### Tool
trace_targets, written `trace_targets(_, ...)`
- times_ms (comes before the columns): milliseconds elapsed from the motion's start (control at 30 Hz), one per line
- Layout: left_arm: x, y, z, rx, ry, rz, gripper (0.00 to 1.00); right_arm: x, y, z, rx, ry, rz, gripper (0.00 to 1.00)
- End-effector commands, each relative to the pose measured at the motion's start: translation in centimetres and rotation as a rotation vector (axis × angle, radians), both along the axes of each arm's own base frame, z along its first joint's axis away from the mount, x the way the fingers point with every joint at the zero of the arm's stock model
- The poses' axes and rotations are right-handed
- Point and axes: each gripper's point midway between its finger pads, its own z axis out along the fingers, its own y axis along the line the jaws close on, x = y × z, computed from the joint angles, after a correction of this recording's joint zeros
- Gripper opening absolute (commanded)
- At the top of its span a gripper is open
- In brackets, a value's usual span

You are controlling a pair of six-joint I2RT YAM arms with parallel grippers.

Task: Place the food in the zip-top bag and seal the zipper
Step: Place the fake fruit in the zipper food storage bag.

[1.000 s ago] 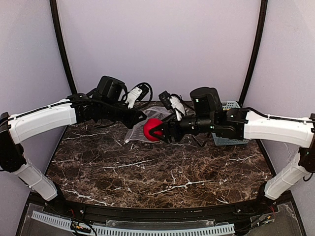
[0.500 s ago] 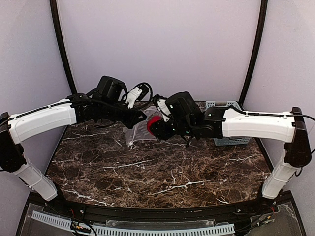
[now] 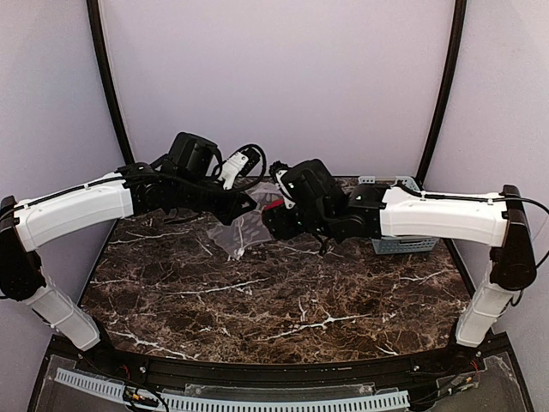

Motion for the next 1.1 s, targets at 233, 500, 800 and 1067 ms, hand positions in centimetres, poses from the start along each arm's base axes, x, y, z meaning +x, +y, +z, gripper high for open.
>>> trace_targets(233,-0.2,0.2,1.0,-0.020,0.002,0.001,0.01,0.2,0.1,0.0,-0.001,-0.003,-0.034,0.90)
trace_targets(500,-0.2,0.2,0.9,-0.018,0.003,0.002,0.01,0.1,0.0,0.2,0.007,-0.002,-0.029,0.91)
trace_targets(800,0.1,0.7,1.1,-0.002,-0.019,0.022,0.01,-2.4,0.6,3.9,0.129,-0.018,0.131,0.92)
trace_targets(1067,0.5,1.2,1.4,0.014,-0.044,0.048,0.01,-6.1,-2.1,7.7,0.251,-0.059,0.257,0.97)
